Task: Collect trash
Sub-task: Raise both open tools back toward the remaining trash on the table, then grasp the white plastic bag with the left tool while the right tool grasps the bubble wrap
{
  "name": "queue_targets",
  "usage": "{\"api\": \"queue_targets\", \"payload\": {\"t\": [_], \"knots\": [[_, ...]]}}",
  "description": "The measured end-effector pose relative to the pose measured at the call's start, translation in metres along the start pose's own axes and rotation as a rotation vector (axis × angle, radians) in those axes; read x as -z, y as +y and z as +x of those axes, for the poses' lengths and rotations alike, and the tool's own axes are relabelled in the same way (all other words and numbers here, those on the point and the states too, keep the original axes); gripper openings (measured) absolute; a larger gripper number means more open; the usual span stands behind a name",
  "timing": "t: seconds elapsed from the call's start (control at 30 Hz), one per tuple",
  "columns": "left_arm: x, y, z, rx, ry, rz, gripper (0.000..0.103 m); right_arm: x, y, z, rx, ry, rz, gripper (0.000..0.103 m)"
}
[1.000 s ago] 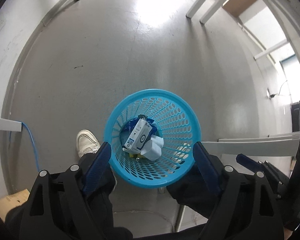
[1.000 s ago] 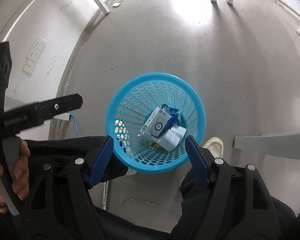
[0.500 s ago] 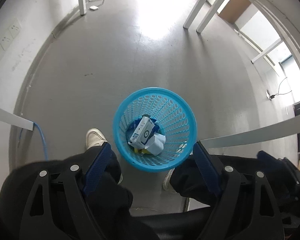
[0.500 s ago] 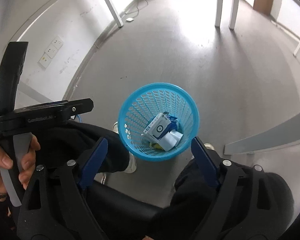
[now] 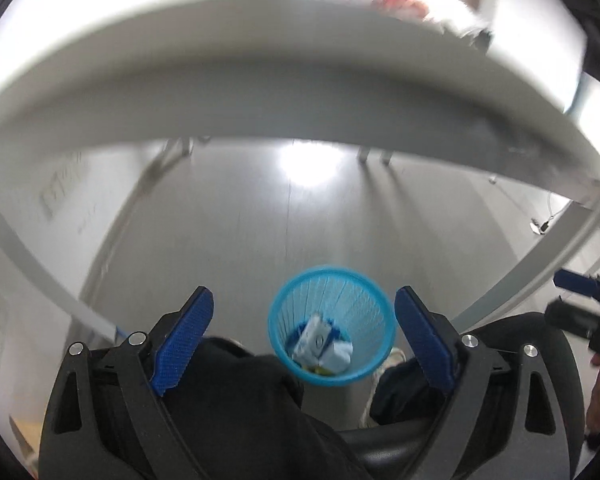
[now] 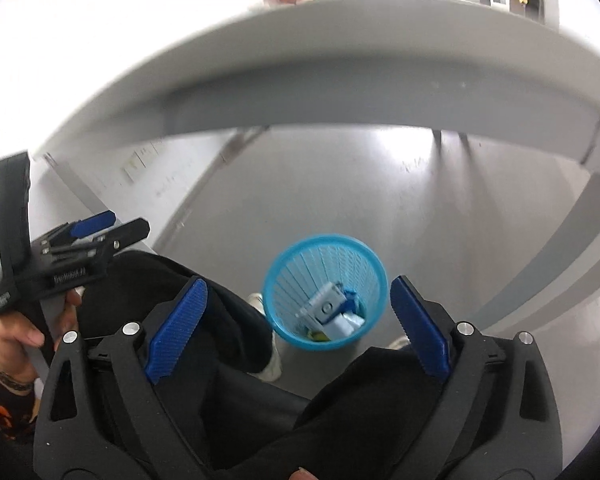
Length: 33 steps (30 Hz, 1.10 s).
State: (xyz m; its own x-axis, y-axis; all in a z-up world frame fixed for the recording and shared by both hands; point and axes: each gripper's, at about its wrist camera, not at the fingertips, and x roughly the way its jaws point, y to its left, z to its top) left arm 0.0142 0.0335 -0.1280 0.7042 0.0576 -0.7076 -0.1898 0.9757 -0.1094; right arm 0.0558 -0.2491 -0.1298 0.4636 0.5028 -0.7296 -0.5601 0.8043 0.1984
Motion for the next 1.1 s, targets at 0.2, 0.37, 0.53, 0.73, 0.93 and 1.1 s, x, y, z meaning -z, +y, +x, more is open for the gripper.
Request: {"api": "queue_targets", "payload": {"t": [0.2, 0.37, 0.53, 0.73, 0.93, 1.1], "knots": [[-0.013, -0.001, -0.047, 0.082, -0.157, 0.026, 0.09, -0.002, 0.003, -0.04, 0.004, -0.093, -0.002, 0.09], [-0.039, 0.004, -0.078, 0.108, -0.266, 0.052, 0.091, -0.015, 0.009, -0.075, -0.014, -0.183, -0.016, 0.094], [-0.074, 0.013, -0.098, 0.084, -0.322, 0.072, 0.094, -0.046, 0.017, -0.105, -0.01, -0.269, -0.057, 0.094], [-0.121, 0.018, -0.096, 0.088, -0.341, 0.077, 0.094, -0.101, 0.022, -0.121, 0.008, -0.347, -0.096, 0.094], [-0.16, 0.015, -0.089, 0.071, -0.36, 0.141, 0.095, -0.148, 0.02, -0.113, 0.037, -0.359, -0.123, 0.094], [-0.194, 0.01, -0.072, 0.053, -0.346, 0.202, 0.095, -0.188, 0.019, -0.101, 0.043, -0.357, -0.145, 0.094]]}}
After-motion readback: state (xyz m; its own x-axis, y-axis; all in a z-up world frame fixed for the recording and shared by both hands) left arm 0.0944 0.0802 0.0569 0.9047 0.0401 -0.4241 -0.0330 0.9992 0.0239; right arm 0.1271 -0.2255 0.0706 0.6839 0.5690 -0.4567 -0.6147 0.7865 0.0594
